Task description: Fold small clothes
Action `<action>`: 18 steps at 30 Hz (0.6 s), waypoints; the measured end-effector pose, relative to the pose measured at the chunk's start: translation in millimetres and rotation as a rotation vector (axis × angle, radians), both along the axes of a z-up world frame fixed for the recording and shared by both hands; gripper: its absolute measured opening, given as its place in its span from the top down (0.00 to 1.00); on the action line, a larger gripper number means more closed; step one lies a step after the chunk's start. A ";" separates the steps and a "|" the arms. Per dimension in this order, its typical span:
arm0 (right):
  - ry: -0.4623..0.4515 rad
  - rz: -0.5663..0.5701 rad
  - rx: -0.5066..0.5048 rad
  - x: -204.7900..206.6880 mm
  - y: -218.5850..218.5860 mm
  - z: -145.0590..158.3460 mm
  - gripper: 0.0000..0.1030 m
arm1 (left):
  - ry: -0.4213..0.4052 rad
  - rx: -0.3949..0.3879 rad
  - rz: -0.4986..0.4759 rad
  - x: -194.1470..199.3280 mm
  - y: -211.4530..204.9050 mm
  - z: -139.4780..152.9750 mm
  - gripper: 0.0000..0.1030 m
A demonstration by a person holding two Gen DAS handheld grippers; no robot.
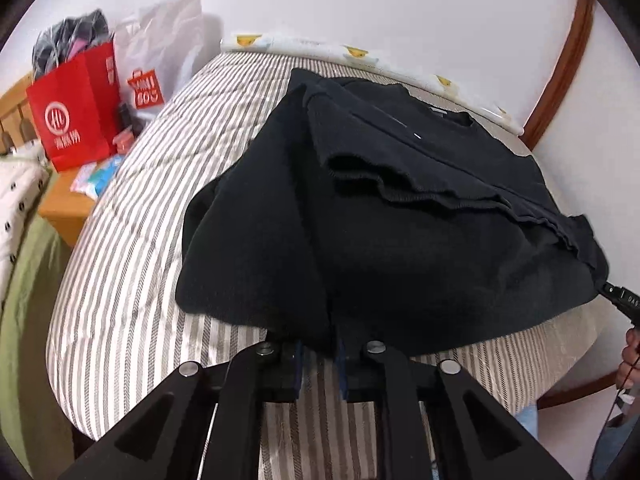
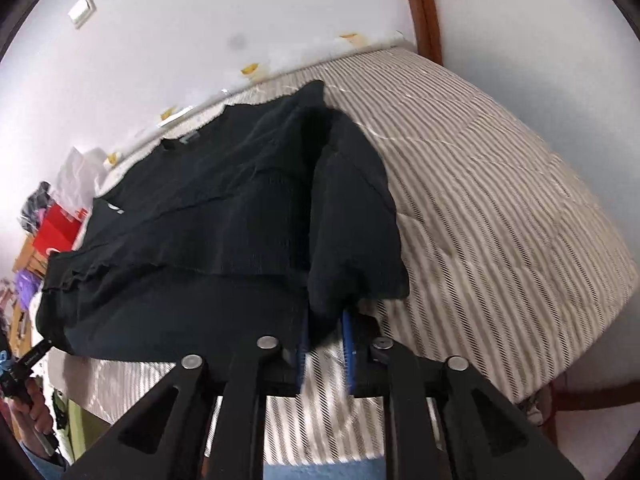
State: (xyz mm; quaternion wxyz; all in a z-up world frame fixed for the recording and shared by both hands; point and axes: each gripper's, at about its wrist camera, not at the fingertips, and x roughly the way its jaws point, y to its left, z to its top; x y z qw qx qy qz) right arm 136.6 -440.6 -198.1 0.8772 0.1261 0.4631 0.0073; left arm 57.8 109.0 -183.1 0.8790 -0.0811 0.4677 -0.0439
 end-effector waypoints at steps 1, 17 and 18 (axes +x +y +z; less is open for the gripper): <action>-0.002 -0.006 -0.032 -3.1 -0.4 6.3 0.74 | 0.005 -0.009 -0.004 -3.8 1.4 2.0 0.84; -0.004 0.296 -0.032 33.1 92.8 2.5 0.81 | -0.069 -0.018 -0.104 10.0 -28.2 36.2 0.72; 0.008 0.288 -0.023 35.7 90.3 -2.3 0.83 | -0.059 -0.018 -0.108 12.9 -30.2 32.9 0.72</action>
